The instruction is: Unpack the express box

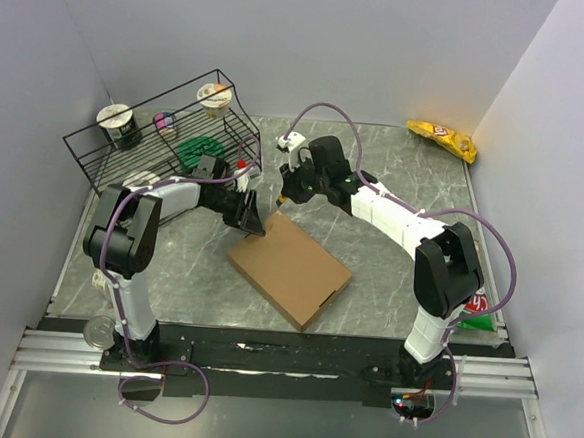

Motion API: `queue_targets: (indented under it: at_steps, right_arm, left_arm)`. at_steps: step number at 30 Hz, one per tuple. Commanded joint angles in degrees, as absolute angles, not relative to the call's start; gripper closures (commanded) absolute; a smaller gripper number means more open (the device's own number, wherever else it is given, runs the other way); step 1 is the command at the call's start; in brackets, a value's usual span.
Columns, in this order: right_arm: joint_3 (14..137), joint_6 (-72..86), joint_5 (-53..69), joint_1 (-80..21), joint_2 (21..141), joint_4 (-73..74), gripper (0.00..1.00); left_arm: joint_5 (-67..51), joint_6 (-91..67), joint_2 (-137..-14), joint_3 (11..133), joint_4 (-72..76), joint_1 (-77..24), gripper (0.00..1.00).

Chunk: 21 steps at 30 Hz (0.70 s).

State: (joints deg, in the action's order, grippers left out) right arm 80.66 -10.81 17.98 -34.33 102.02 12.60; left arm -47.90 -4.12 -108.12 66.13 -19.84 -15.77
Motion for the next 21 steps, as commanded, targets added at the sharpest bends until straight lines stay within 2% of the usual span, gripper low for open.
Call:
queue_targets:
  at_steps: [1, 21]
  right_arm:
    - [81.74, -11.60, 16.96, -34.72, 100.10, 10.28, 1.00]
    - [82.09, -12.22, 17.14, -35.42, 101.95, 12.83, 1.00]
  left_arm:
    - [-38.76, -1.93, -111.80, 64.16, -25.22, -15.56, 0.51]
    - [-38.58, -2.37, -112.41, 64.60, -25.22, -15.56, 0.51]
